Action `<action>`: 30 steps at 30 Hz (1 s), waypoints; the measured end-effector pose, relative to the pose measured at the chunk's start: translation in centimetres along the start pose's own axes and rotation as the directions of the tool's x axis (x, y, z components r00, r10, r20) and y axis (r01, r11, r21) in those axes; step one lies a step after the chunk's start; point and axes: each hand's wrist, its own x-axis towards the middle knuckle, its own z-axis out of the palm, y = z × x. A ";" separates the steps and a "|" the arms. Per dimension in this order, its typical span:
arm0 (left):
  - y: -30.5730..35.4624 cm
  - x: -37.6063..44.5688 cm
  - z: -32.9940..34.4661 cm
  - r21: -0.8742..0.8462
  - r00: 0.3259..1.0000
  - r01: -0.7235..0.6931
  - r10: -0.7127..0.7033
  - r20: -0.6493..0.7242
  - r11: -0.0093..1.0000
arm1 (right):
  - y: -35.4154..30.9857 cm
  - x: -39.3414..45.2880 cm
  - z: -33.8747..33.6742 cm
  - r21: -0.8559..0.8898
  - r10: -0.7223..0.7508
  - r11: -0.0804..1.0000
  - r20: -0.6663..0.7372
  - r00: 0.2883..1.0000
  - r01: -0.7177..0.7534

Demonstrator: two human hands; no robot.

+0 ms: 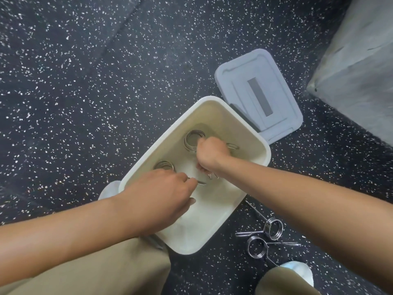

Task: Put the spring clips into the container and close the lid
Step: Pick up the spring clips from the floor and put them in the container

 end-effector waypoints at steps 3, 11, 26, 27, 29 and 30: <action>-0.1 -0.1 0.0 0.007 0.999 -0.033 0.034 -0.015 0.999 | -0.2 0.2 0.3 -0.125 -0.040 0.991 -0.026 0.999 0.037; -0.1 -0.4 0.0 -0.018 0.999 -0.027 0.026 -0.019 0.999 | -0.6 0.7 -0.4 -0.389 -0.028 0.921 -0.091 0.995 -0.010; 0.3 1.9 -1.7 0.096 0.996 -0.089 0.086 0.031 0.991 | 0.7 -1.3 -4.3 -0.481 -0.287 0.853 -0.109 0.952 0.202; 0.5 2.2 -1.9 0.104 0.995 -0.102 0.100 0.032 0.989 | 1.1 -2.0 -4.8 -0.472 -0.316 0.851 -0.108 0.943 0.231; 1.2 2.7 -2.4 0.116 0.992 -0.123 0.118 0.042 0.986 | 2.1 -3.7 -6.1 -0.447 -0.384 0.844 -0.115 0.916 0.298; 1.6 3.0 -2.6 0.123 0.991 -0.126 0.119 0.062 0.984 | 2.6 -4.7 -6.8 -0.444 -0.415 0.835 -0.122 0.901 0.325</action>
